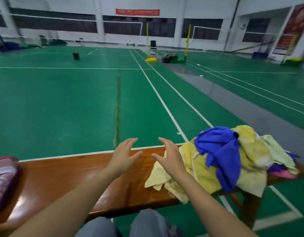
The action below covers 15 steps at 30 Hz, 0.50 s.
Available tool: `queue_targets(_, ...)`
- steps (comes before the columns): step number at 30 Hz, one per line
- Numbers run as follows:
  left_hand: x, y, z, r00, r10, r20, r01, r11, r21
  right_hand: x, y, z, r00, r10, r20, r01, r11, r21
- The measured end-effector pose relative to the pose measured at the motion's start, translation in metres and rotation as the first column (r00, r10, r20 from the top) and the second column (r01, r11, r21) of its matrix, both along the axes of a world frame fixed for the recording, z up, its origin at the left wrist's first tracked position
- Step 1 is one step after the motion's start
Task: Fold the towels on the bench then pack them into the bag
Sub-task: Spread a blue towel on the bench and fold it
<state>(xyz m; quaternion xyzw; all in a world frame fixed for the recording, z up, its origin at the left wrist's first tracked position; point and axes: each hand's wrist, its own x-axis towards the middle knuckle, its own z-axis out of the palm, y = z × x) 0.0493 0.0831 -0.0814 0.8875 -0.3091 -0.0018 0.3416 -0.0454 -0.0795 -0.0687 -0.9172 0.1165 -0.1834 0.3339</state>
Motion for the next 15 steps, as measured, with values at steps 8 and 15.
queue_targets(8,-0.023,-0.11,0.009,0.985,-0.174,-0.019,0.174,0.985,-0.017,-0.044,-0.114,0.019,0.944,-0.31,0.113,0.323,0.939,-0.122)
queue_targets(15,-0.044,-0.182,0.012,0.961,-0.272,-0.051,0.27,0.962,-0.051,-0.078,-0.171,0.012,0.876,-0.454,0.159,0.472,0.877,-0.094)
